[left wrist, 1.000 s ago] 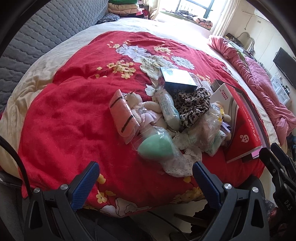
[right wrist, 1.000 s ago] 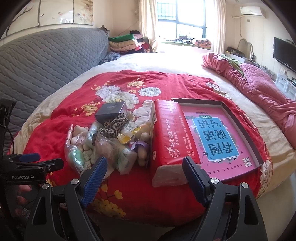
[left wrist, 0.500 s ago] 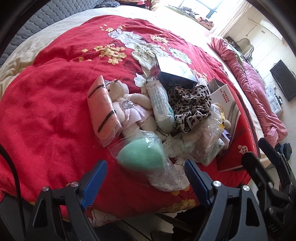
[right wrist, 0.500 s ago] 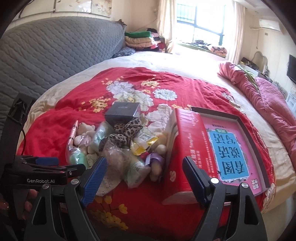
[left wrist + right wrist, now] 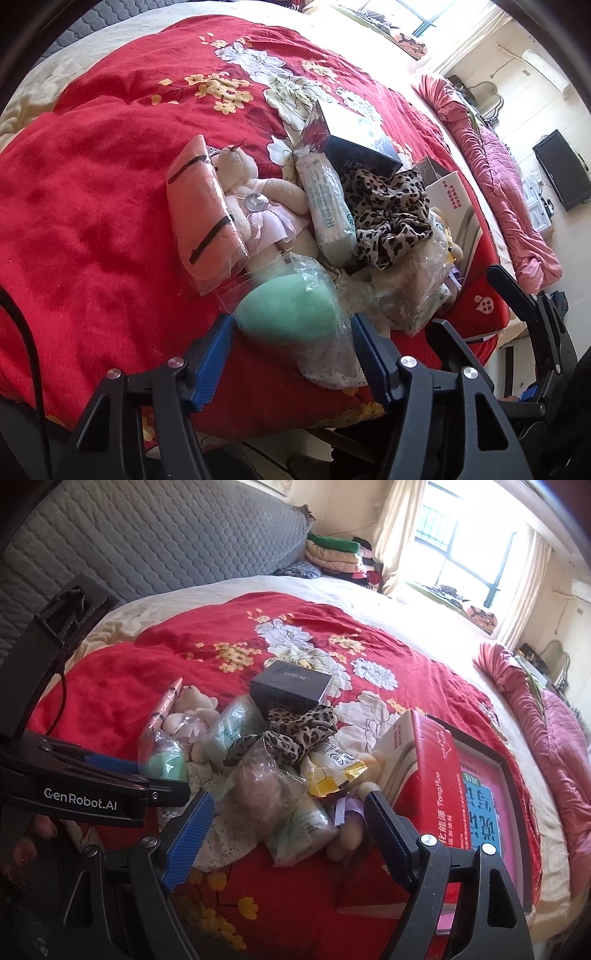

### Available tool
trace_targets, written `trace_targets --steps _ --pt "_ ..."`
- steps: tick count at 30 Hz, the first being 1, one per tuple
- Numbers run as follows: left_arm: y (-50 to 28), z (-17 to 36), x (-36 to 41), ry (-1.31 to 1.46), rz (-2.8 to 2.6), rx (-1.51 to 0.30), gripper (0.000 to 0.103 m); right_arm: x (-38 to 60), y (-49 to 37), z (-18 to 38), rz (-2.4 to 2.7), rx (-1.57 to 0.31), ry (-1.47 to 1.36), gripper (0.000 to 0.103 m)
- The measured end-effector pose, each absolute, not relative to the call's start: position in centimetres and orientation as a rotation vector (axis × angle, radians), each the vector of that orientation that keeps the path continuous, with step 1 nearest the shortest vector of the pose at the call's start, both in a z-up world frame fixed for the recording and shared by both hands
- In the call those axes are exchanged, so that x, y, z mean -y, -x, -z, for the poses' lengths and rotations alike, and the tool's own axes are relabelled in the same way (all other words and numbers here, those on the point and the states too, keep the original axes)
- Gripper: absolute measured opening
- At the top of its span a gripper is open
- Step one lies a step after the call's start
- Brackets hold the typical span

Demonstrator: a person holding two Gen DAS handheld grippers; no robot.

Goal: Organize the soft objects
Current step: 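Move left tool to the green sponge bag while right tool approaches the brown bag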

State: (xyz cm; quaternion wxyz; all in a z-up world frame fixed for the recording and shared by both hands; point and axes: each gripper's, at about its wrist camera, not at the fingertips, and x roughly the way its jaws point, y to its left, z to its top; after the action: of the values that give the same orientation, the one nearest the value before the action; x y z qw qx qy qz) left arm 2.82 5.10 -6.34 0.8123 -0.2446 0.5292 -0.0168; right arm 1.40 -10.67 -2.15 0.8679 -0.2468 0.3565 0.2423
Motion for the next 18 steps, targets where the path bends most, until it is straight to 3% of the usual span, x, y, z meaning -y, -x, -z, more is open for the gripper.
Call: trace_targets --steps 8,13,18 --pt "-2.5 6.6 -5.5 0.541 0.053 -1.126 0.064 8.6 -1.1 3.7 -0.538 -0.673 0.638 0.083" --pt "-2.5 6.6 -5.4 0.534 0.055 -1.129 0.064 7.4 -1.1 4.8 -0.57 -0.649 0.701 0.071" --pt "-2.5 6.7 -5.4 0.536 0.055 -1.132 0.064 7.1 -1.6 5.6 -0.567 -0.648 0.725 0.07"
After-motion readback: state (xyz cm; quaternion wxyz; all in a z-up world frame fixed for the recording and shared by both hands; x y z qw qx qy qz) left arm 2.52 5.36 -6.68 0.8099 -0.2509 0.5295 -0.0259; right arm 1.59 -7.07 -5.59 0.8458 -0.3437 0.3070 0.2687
